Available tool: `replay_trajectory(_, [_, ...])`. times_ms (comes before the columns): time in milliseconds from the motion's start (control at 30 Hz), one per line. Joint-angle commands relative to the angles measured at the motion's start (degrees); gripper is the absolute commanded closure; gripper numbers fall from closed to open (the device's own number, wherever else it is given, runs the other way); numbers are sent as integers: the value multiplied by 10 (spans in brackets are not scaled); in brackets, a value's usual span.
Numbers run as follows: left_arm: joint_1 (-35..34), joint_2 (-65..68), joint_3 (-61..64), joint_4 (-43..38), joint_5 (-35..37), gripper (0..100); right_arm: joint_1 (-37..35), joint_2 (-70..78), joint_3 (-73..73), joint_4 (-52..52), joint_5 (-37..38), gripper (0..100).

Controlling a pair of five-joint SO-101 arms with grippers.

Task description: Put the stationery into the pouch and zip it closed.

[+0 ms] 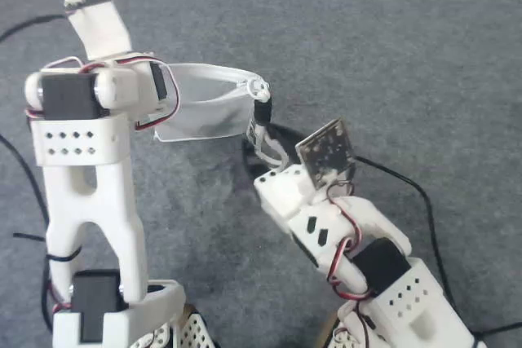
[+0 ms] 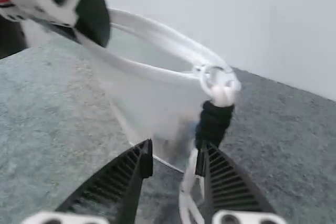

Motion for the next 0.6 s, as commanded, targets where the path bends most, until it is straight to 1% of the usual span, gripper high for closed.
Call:
replay_trajectory(0, [-2,-33,-5,-1,4,990,25,-10,-40,7,8,864])
replay_trajectory(100, [-2,-33,-3,-4,4,990,26,-10,-40,-5,7,864])
replay_trajectory(200, [-2,-33,8,-12,4,990,27,-5,-37,-37,7,864])
replay_trajectory(300, [-2,-33,14,-18,4,990,27,32,-37,-63,7,864])
replay_trajectory(567, [-2,-36,15,-17,4,990,35,144,-39,-179,8,864])
